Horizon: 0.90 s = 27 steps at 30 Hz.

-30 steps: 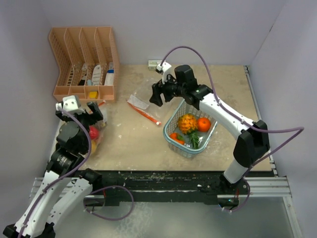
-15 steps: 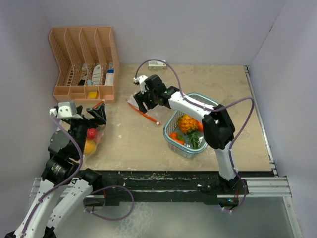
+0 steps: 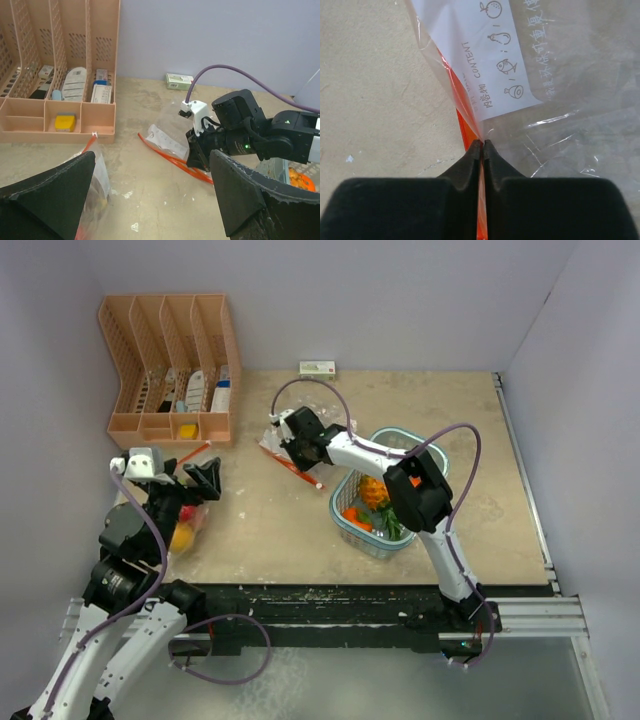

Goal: Place the food in the zip-top bag and seal the zipper
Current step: Pick up the zipper food storage bag at the center of the board.

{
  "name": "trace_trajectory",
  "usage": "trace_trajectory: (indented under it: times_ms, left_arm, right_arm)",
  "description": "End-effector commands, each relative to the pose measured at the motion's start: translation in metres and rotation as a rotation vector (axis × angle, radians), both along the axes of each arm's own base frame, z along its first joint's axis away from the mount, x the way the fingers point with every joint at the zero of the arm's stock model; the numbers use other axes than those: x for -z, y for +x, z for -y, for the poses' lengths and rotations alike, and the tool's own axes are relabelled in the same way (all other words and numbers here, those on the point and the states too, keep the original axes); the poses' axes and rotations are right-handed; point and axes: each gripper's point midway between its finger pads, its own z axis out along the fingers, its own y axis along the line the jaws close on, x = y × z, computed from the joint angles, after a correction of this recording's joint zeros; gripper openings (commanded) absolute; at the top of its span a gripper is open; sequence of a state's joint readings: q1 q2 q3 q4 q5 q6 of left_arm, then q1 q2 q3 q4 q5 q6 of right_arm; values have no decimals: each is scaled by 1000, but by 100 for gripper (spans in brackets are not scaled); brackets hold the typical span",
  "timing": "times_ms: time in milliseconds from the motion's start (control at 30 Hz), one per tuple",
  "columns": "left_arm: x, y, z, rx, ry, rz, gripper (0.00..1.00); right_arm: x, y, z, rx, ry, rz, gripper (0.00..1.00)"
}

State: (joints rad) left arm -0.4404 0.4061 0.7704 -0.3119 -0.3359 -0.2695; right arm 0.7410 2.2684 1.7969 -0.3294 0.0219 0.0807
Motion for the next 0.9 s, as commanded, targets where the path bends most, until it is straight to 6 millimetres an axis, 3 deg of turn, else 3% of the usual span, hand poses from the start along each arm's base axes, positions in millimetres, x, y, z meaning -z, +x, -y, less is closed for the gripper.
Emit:
trace_trajectory:
  times_ms: [0, 100, 167, 300, 333, 367, 533, 633, 700, 867]
  left_arm:
    - [4, 1, 9, 44, 7, -5, 99]
    - [6, 1, 10, 49, 7, -16, 99]
    - [7, 1, 10, 48, 7, -19, 99]
    - [1, -1, 13, 74, -11, 13, 99]
    - [0, -2, 15, 84, -21, 22, 99]
    - [-1, -3, 16, 91, -34, 31, 99]
    - [3, -2, 23, 114, -80, 39, 100]
    - [6, 4, 28, 123, -118, 37, 98]
    - [5, 9, 34, 140, -151, 50, 95]
    - [-14, 22, 53, 204, -247, 98, 94]
  right_arm:
    - [-26, 12, -6, 34, 31, 53, 0]
    - [-40, 6, -6, 51, 60, 39, 0]
    - [-69, 2, -10, 54, 128, 54, 0]
    - [-154, -11, -18, 40, 393, 89, 0]
    - [-187, -14, -18, 29, 491, 118, 0]
    - [-207, -18, -17, 25, 569, 119, 0]
    - [-274, -45, -12, -46, 861, 94, 0]
    - [-290, -62, -17, -118, 939, 69, 0]
    - [-294, -61, -18, -122, 953, 84, 0]
    - [-288, -70, -21, -168, 950, 66, 0]
